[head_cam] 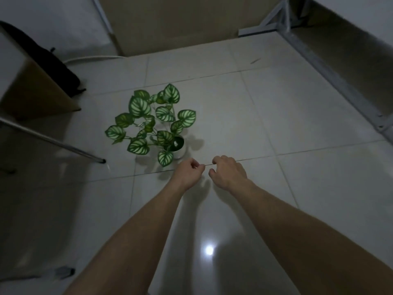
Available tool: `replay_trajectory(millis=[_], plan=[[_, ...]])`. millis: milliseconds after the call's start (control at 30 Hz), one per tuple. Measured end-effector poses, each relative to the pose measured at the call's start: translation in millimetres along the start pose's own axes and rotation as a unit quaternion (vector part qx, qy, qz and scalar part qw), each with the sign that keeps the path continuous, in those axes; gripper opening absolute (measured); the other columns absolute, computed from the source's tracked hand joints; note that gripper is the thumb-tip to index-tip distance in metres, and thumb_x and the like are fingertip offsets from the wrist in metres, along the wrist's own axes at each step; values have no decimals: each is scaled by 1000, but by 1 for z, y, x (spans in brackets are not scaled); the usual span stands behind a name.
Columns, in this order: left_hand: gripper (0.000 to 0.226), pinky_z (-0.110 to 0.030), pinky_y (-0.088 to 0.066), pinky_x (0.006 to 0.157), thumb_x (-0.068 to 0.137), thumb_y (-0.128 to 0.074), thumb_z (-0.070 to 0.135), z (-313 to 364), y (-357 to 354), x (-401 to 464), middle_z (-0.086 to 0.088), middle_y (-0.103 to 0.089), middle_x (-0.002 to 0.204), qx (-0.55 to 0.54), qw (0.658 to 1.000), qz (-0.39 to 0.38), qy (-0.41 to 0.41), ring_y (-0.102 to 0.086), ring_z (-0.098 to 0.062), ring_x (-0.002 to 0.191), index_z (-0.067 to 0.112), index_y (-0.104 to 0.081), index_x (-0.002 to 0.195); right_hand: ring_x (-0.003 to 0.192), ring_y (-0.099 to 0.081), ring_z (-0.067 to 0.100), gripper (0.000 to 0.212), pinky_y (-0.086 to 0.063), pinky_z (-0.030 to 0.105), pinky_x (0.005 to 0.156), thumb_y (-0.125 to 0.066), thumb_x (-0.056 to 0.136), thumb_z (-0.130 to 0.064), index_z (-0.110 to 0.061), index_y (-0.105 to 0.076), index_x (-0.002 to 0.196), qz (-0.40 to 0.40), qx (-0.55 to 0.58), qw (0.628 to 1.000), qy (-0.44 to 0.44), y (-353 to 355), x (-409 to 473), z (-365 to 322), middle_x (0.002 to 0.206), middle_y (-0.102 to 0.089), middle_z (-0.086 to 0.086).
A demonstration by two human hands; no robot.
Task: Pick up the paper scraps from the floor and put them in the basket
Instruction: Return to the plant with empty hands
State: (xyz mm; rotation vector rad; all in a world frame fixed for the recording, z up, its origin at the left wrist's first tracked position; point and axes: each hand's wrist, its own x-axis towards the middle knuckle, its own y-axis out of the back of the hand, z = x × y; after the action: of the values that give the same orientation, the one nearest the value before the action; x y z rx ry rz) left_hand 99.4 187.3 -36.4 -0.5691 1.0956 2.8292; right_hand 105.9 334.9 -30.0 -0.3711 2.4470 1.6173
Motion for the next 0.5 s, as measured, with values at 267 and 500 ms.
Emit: replay_trajectory(millis=[267,500], plan=[[22,-33,-50,86,90,-66,28,-85,16,45,-5,-71,98,-102,992,-1,77,-64,-22,91,11,-70,103,124,-49,31,48,-41,43,100,-50,92,-38,-16,-49,135,-27,-18,999,15,-41,53,-30,135,-54,9],[49,-21,-53,56,68,-82,22,-121,22,88,-4,-73,100,-227,968,60,88,-70,-18,84,15,-63,112,124,-49,30,49,-42,42,98,-50,93,-40,-17,-49,137,-22,-36,999,-2,-64,91,-43,135,-54,9]])
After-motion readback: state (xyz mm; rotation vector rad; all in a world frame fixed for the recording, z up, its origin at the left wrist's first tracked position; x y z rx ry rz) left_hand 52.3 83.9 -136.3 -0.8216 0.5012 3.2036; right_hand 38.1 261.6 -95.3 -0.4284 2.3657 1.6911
